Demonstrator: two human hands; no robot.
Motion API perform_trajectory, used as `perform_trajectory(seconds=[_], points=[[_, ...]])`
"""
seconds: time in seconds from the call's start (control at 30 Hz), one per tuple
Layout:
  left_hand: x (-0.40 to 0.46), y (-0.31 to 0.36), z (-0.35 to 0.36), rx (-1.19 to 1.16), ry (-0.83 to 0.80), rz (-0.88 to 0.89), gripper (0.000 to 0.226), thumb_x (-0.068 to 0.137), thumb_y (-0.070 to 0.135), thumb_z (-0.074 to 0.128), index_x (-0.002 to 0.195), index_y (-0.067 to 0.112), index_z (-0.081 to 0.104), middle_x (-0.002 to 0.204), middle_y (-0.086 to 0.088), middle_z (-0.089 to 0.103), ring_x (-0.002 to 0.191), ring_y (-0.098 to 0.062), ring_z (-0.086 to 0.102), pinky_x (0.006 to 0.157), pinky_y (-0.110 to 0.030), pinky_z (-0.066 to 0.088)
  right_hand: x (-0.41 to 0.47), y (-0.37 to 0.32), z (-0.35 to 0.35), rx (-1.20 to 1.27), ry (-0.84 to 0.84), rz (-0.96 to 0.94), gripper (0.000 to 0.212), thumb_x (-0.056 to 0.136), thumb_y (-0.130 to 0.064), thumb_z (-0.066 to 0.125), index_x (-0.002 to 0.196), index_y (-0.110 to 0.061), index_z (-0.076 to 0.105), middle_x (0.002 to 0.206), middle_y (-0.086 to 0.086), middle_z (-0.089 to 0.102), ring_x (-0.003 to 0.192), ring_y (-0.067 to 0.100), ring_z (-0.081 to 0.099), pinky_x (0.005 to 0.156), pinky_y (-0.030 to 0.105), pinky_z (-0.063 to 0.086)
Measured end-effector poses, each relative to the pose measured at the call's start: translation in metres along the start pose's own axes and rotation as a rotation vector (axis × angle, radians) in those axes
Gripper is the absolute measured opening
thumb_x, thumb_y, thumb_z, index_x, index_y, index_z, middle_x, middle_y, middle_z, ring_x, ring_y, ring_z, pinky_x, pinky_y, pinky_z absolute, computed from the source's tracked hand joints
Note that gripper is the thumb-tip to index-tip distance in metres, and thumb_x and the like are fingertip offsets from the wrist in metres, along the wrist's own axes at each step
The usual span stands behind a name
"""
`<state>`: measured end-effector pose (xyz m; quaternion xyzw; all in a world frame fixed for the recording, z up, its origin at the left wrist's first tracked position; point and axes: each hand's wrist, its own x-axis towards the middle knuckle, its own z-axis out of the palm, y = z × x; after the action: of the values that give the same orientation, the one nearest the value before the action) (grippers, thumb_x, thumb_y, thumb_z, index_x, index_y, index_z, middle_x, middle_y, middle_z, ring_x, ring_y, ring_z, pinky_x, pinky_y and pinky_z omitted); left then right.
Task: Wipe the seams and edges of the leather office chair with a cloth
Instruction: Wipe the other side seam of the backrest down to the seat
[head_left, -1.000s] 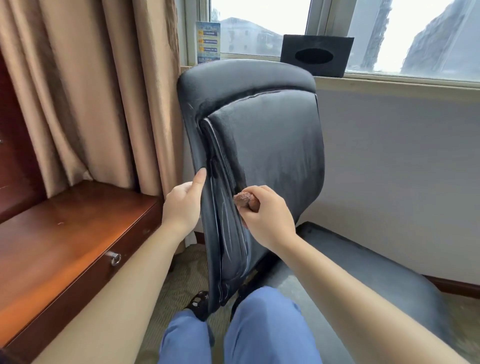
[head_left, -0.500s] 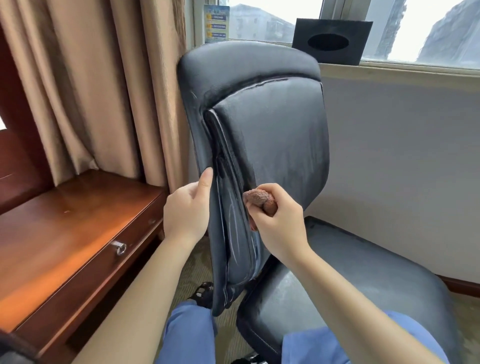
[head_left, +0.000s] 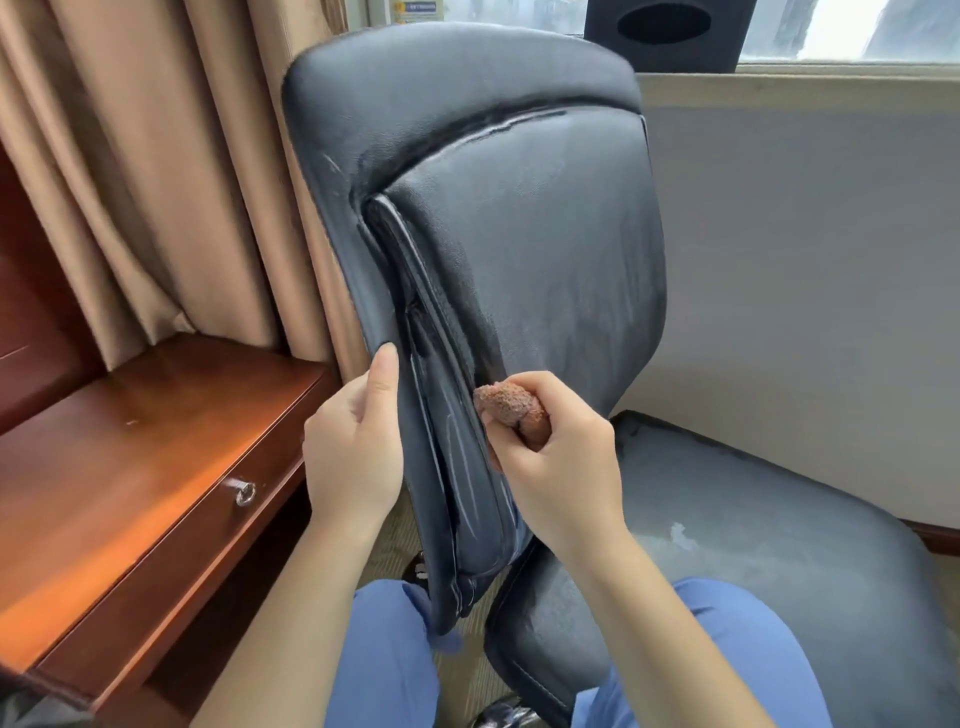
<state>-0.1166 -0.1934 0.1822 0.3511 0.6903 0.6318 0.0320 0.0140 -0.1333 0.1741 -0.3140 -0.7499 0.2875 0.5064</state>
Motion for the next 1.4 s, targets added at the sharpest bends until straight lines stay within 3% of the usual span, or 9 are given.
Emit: perform_trajectory(seconds=[0.1,0.23,0.3,0.4,0.47,0.57,0.9,1.07,1.4], points=[[-0.001,-0.007,-0.002,-0.017,-0.009,-0.022,0.063,0.079,0.074,0.033,0.056,0.017,0.025,0.050,0.007,0.026,0.055,-0.011,0.029,0.060,-0.040,0.041,-0.007,0.004,0.000,0.015,0.018,-0.004,0.006,0.083,-0.025,0.063,0.088,-0.023,0.064,0.080,-0.011,0.062,0.074,0.014,0.059,0.066,0.038,0.051],[-0.001,-0.014,-0.005,-0.107,-0.067,-0.088,0.099,0.070,0.091,0.035,0.075,-0.007,0.046,0.072,-0.028,0.052,0.069,-0.033,0.052,0.080,-0.060,0.051,-0.007,0.008,0.002,0.080,0.009,0.035,0.008,0.081,-0.028,0.062,0.087,-0.023,0.064,0.080,-0.009,0.062,0.072,0.020,0.061,0.065,0.043,0.052],[-0.001,-0.015,-0.005,-0.131,-0.095,-0.103,0.096,0.068,0.093,0.035,0.076,0.000,0.056,0.077,-0.023,0.058,0.077,-0.039,0.059,0.084,-0.060,0.050,-0.004,0.007,0.003,0.094,0.028,0.035,0.008,0.080,-0.028,0.063,0.087,-0.023,0.064,0.081,-0.009,0.063,0.073,0.020,0.061,0.064,0.043,0.052],[-0.005,-0.014,-0.003,-0.156,-0.106,-0.124,0.076,0.074,0.086,0.038,0.083,0.015,0.062,0.087,-0.001,0.060,0.085,-0.023,0.060,0.090,-0.057,0.049,-0.003,0.004,0.004,0.053,0.058,0.001,0.008,0.081,-0.025,0.064,0.088,-0.020,0.065,0.086,-0.009,0.062,0.079,0.014,0.060,0.067,0.040,0.051],[-0.008,-0.018,-0.001,-0.194,-0.111,-0.155,0.071,0.079,0.075,0.042,0.105,0.016,0.070,0.108,0.008,0.068,0.108,-0.007,0.060,0.099,-0.049,0.048,-0.009,0.007,0.004,-0.017,0.053,-0.016,0.007,0.083,-0.022,0.065,0.089,-0.020,0.064,0.088,-0.011,0.061,0.080,0.008,0.058,0.067,0.033,0.049],[-0.012,-0.027,0.003,-0.266,-0.099,-0.238,0.075,0.073,0.074,0.048,0.128,0.025,0.062,0.130,0.010,0.062,0.124,-0.010,0.054,0.108,-0.044,0.041,-0.020,0.015,0.005,-0.061,0.030,0.026,0.005,0.085,-0.020,0.067,0.088,-0.019,0.063,0.088,-0.011,0.058,0.078,0.005,0.054,0.066,0.027,0.045],[-0.025,-0.027,0.004,-0.270,-0.159,-0.304,0.056,0.089,0.054,0.051,0.138,0.027,0.051,0.135,0.014,0.056,0.126,-0.004,0.050,0.111,-0.040,0.037,-0.005,-0.003,0.020,0.008,0.114,0.055,0.014,0.085,-0.028,0.065,0.095,-0.018,0.065,0.096,-0.007,0.055,0.084,0.001,0.052,0.070,0.017,0.042],[-0.030,-0.029,0.003,-0.275,-0.196,-0.292,0.072,0.075,0.069,0.046,0.135,0.030,0.053,0.134,0.014,0.058,0.127,-0.005,0.050,0.110,-0.042,0.038,-0.024,0.007,0.020,-0.110,0.103,0.150,0.009,0.087,-0.026,0.064,0.093,-0.021,0.065,0.096,-0.009,0.054,0.083,0.005,0.050,0.065,0.028,0.045],[-0.035,-0.025,0.005,-0.342,-0.190,-0.316,0.076,0.073,0.071,0.039,0.137,0.031,0.050,0.138,0.014,0.053,0.131,-0.007,0.045,0.112,-0.044,0.034,-0.016,-0.001,0.020,-0.126,0.091,0.205,0.009,0.087,-0.028,0.062,0.093,-0.023,0.066,0.097,-0.010,0.055,0.083,0.006,0.050,0.066,0.026,0.045]])
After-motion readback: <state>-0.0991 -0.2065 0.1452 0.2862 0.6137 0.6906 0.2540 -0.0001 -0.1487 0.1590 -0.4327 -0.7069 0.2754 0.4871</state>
